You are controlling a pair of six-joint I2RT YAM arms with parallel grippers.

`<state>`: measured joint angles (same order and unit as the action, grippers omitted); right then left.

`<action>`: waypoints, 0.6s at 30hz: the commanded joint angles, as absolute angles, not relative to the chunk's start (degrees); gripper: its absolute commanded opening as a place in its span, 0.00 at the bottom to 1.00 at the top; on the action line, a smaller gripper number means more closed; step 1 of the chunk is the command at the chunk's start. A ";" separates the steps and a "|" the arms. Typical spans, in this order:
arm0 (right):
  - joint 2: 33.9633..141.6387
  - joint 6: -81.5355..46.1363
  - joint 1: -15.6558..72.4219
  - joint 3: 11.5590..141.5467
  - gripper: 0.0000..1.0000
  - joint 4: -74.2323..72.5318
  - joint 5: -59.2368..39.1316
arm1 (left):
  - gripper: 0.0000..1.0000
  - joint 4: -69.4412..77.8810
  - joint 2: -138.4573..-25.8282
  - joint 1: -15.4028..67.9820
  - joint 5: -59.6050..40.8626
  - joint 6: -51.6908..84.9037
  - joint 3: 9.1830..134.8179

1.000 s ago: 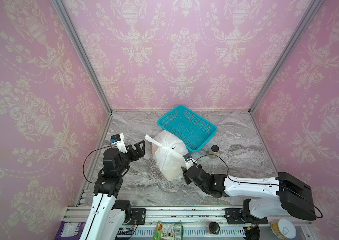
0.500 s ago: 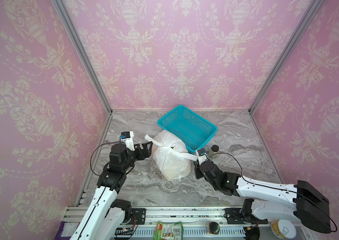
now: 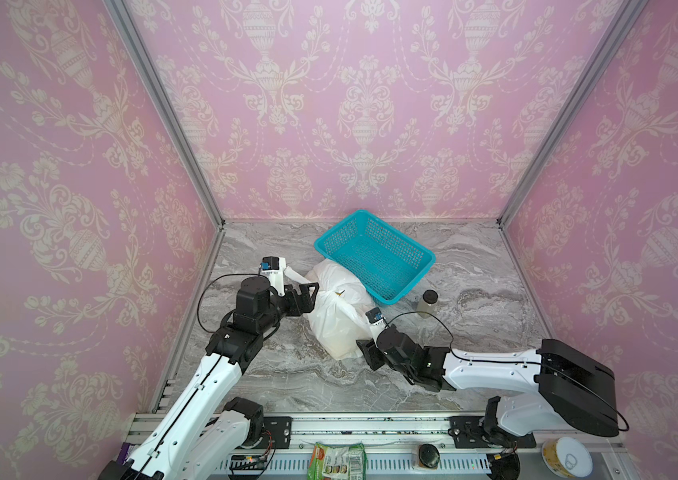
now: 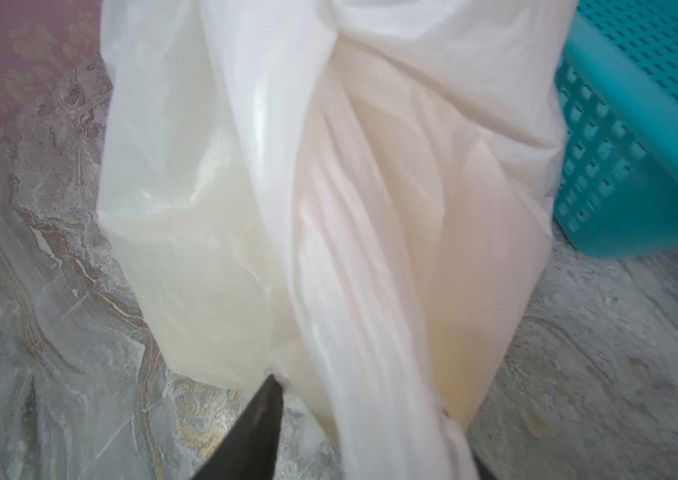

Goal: Untie the knot of the plastic bag and take out the fruit

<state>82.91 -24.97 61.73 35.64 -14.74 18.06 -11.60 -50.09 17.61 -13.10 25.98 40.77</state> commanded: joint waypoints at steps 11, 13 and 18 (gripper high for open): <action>72.69 -19.55 60.09 29.98 0.06 -8.22 28.05 | 0.88 -16.51 -59.72 26.49 -5.74 21.64 50.37; 71.19 -19.08 59.43 29.68 0.10 -7.32 29.50 | 0.87 -18.25 -62.91 28.10 -3.67 21.45 53.11; 67.28 -19.89 58.40 28.44 0.54 -6.92 30.63 | 0.85 -21.84 -69.53 30.87 0.13 21.40 58.62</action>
